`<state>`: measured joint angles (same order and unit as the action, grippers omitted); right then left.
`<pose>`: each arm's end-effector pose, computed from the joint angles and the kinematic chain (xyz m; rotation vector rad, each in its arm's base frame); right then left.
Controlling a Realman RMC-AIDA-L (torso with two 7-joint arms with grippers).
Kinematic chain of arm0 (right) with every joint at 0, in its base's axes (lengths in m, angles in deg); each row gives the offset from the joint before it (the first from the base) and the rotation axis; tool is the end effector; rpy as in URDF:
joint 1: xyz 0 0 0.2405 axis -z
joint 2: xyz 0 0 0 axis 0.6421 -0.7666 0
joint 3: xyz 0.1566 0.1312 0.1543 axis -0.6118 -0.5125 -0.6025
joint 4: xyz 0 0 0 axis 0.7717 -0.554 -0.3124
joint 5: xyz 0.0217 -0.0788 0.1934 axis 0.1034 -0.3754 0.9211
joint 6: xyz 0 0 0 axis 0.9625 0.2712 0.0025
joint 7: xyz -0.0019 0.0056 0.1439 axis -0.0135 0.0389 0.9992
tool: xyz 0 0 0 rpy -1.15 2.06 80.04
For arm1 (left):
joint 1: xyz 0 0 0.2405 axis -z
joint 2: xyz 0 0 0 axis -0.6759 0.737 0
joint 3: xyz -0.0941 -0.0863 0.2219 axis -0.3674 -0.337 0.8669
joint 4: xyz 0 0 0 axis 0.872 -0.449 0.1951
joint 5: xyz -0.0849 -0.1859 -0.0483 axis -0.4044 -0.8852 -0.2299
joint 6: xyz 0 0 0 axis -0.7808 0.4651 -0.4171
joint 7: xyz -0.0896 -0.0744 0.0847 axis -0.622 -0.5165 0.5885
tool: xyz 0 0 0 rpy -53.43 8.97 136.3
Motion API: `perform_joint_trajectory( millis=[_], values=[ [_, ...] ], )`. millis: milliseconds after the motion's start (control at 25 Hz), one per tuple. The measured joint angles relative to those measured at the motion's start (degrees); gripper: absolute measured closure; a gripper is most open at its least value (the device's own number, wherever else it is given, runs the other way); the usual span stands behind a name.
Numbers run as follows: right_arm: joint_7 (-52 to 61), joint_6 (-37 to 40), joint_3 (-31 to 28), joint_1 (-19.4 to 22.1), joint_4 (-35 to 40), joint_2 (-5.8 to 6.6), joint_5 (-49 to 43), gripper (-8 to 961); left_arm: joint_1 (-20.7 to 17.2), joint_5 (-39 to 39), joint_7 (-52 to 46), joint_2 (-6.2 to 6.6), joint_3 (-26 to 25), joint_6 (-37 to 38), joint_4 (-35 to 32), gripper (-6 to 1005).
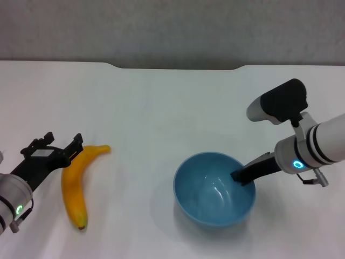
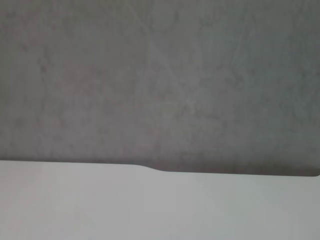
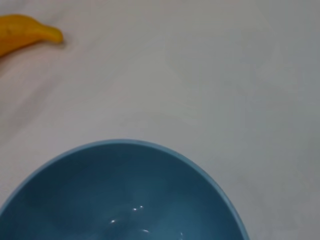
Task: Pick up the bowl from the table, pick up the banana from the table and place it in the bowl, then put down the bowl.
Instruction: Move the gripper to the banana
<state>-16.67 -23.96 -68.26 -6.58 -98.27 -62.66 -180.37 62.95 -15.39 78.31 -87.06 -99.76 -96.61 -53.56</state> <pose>0.2295 0.4098 -0.0718 -2.4965 1.0142 -0.2393 -0.3395 0.3432 -0.0330 -1.7991 -0.8715 -0.6126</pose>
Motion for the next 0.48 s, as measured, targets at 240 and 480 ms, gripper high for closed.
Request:
perform_joint_trajectory(
  millis=[240, 480],
  values=[
    [0.3, 0.0, 0.0, 5.1, -6.7, 0.11, 0.0, 911, -1.5, 0.2, -0.2, 0.22, 2.0, 1.2, 4.0, 206],
    [0.3, 0.1, -0.2, 7.5, -8.8, 0.21, 0.1, 917, -7.4, 1.1, 0.0, 0.58, 3.5, 16.6, 22.1, 206]
  ],
)
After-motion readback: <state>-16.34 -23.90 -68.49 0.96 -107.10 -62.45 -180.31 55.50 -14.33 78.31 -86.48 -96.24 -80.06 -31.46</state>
